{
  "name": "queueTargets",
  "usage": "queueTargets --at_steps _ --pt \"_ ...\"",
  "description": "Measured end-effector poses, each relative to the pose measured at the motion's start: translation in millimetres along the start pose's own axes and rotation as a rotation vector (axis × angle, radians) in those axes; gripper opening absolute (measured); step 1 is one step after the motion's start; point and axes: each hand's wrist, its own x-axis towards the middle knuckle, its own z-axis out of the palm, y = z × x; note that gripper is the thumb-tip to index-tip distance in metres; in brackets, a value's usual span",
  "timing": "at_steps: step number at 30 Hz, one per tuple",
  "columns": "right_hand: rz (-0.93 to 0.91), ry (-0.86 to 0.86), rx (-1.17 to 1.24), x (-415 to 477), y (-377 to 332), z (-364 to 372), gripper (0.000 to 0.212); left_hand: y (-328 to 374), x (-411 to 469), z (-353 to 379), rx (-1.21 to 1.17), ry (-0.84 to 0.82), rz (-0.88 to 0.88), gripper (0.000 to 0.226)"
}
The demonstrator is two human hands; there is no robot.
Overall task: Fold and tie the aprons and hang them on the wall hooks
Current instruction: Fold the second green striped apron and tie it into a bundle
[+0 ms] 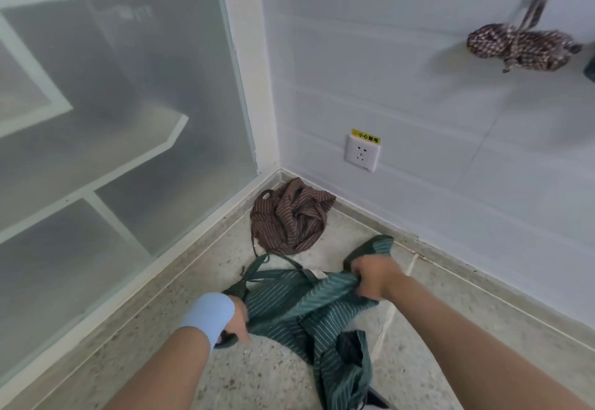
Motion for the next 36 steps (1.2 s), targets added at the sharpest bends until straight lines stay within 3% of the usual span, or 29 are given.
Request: queueTargets --at_steps 2,4,8,10,13,16,19,20,22,25,28,30,31,34,36 --pt "0.080 -0.313 -0.141 -7.7 -6.4 19.5 0.023 2.2 11.6 23.7 -0.192 0.007 0.079 0.055" --pt "0.144 -0.393 -0.115 -11.8 -14.5 31.9 0.030 1.6 28.5 44.8 -0.350 0.183 0.117 0.037" --pt "0.016 0.064 0.062 -8.7 -50.8 36.8 0.044 -8.0 46.8 68.6 -0.686 0.660 -0.036 0.039" --pt "-0.180 0.105 0.135 -2.6 -76.4 42.0 0.054 -15.5 59.7 75.2 -0.810 0.612 -0.098 0.032" --pt "-0.331 -0.021 0.168 8.7 -112.1 55.0 0.069 -19.0 71.2 82.4 -1.013 0.444 0.033 0.049" --pt "-0.317 -0.104 0.274 22.5 -137.9 68.8 0.065 -21.0 69.6 77.2 -1.213 0.590 0.089 0.032" --pt "-0.154 -0.068 0.626 35.4 -163.9 59.8 0.037 -22.8 58.6 58.3 -1.340 0.707 0.168 0.015" --pt "-0.058 -0.082 0.813 40.6 -170.2 50.1 0.034 -22.4 53.1 50.1 -1.362 0.669 0.235 0.019" --pt "0.067 -0.123 1.052 52.5 -177.6 30.2 0.048 -19.4 40.8 34.3 -1.430 0.495 0.398 0.034" --pt "0.086 -0.058 1.036 60.7 -170.9 12.6 0.043 -13.4 22.5 13.2 -1.547 0.295 0.557 0.026" --pt "0.016 0.000 1.098 54.3 -151.8 -3.3 0.027 -11.6 15.2 3.6 -1.693 0.502 0.406 0.018" --pt "-0.051 -0.018 1.111 40.4 -137.9 -19.0 0.025 -12.8 17.3 -0.2 -1.581 0.729 0.217 0.015" --pt "-0.074 -0.022 1.133 32.8 -131.0 -27.2 0.027 -13.6 18.1 -1.7 -1.429 0.755 0.148 0.018" --pt "-0.129 -0.046 1.357 8.9 -111.9 -51.2 0.020 -5.2 9.6 -10.5 -0.814 0.469 0.178 0.028" --pt "-0.175 -0.055 1.492 -6.2 -99.8 -68.0 0.017 6.8 -7.6 -15.6 -0.600 0.290 0.256 0.025"
